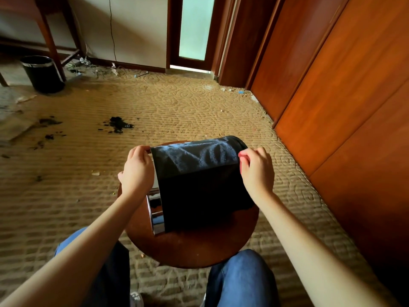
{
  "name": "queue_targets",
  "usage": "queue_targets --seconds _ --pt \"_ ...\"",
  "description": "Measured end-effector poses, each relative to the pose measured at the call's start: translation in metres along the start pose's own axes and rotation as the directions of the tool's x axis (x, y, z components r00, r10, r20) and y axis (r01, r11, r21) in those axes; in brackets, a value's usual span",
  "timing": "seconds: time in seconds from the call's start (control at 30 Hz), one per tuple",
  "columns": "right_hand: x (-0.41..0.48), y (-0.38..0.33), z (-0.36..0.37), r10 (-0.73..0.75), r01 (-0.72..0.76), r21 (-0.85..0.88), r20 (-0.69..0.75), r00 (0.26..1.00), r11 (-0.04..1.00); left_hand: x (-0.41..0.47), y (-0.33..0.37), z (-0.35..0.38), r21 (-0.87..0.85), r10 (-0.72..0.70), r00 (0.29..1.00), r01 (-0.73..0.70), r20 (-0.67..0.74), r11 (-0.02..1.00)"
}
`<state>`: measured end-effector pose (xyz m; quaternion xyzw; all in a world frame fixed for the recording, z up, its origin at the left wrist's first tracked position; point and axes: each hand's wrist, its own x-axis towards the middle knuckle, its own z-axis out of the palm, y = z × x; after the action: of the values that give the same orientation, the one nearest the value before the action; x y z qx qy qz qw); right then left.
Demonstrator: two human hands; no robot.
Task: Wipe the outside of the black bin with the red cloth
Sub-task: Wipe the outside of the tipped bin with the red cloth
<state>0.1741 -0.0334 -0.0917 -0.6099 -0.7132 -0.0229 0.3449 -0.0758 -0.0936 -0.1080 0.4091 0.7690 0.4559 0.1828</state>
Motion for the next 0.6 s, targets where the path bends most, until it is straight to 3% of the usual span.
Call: queue_targets --seconds 0.1,0.23,0.4,0.6 --pt "0.008 -0.006 0.002 0.014 -0.014 -0.032 0.014 1.0 0.999 -0.001 0.002 -0.002 0.008 -0.001 1.0 0.001 0.0 1.0" --pt "-0.033 0.002 0.009 -0.083 0.086 0.026 -0.097 0.992 0.996 0.002 0.004 -0.002 0.016 -0.006 1.0 0.006 -0.001 1.0" --pt "-0.051 0.006 0.002 -0.144 0.148 0.023 -0.115 0.983 0.989 -0.005 0.003 -0.001 0.012 0.014 1.0 -0.014 -0.002 1.0" --pt "0.014 -0.01 -0.004 0.053 -0.045 -0.107 0.067 0.996 0.993 -0.01 0.0 -0.001 0.044 0.04 0.999 -0.04 -0.006 0.998"
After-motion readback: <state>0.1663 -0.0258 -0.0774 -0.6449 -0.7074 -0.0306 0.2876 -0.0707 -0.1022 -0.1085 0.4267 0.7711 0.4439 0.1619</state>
